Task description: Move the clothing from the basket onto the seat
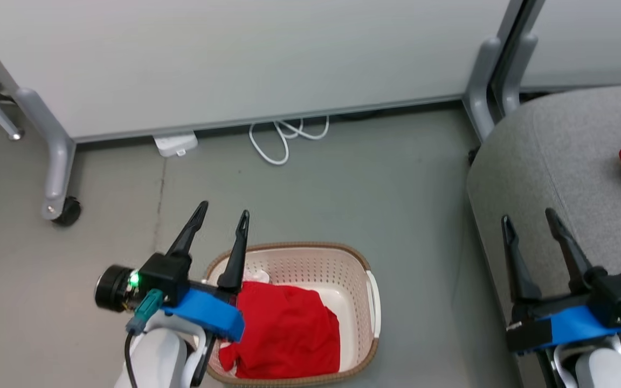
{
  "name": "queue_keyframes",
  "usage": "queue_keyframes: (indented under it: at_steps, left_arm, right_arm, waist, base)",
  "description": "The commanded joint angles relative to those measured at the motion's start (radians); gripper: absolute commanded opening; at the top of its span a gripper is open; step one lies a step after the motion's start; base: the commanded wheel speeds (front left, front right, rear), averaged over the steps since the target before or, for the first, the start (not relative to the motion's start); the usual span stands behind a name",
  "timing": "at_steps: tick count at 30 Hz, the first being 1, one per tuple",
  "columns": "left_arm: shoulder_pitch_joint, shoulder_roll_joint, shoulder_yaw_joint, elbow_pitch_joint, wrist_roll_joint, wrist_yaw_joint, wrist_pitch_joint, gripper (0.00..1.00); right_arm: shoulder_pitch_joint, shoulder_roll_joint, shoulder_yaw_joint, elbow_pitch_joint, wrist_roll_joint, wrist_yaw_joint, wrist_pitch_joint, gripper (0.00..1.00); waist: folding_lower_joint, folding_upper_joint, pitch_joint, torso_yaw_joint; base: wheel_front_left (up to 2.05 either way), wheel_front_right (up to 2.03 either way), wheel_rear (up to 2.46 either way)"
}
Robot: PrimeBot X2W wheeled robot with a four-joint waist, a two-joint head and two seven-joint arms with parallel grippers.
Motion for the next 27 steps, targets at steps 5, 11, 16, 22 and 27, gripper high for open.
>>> queue_keyframes:
  at_steps: [5,11,16,22,27]
  left_arm:
    - [-0.125,0.055,-0.101,0.088,-0.022,-0.001,-0.002,1.00]
    - [-0.267,0.122,-0.261,0.235,-0.045,-0.001,-0.002,1.00]
    - [-0.377,0.160,-0.403,0.353,-0.079,-0.001,-0.002,1.00]
    - [-0.497,0.188,-0.594,0.502,-0.136,-0.001,-0.002,1.00]
    - [-0.578,0.202,-0.757,0.609,-0.184,-0.001,0.017,1.00]
  right_arm:
    - [-0.086,-0.021,0.021,-0.016,0.007,0.000,-0.003,1.00]
    - [-0.176,-0.029,0.039,-0.037,0.007,0.000,-0.003,1.00]
    - [-0.224,-0.028,0.037,-0.053,0.006,0.000,-0.003,1.00]
    - [-0.268,-0.022,0.047,-0.068,0.004,0.000,-0.003,1.00]
    - [-0.315,-0.016,0.054,-0.086,0.006,0.000,-0.003,1.00]
  waist:
    - [0.0000,-0.0001,0.123,-0.054]
    - [0.0000,-0.0001,0.239,-0.104]
    - [0.0000,-0.0001,0.324,-0.133]
    - [0.0000,-0.0001,0.419,-0.163]
    - [0.0000,-0.0001,0.499,-0.192]
  base:
    - [0.00,0.00,0.00]
    - [0.00,0.00,0.00]
    - [0.00,0.00,0.00]
    - [0.00,0.00,0.00]
    - [0.00,0.00,0.00]
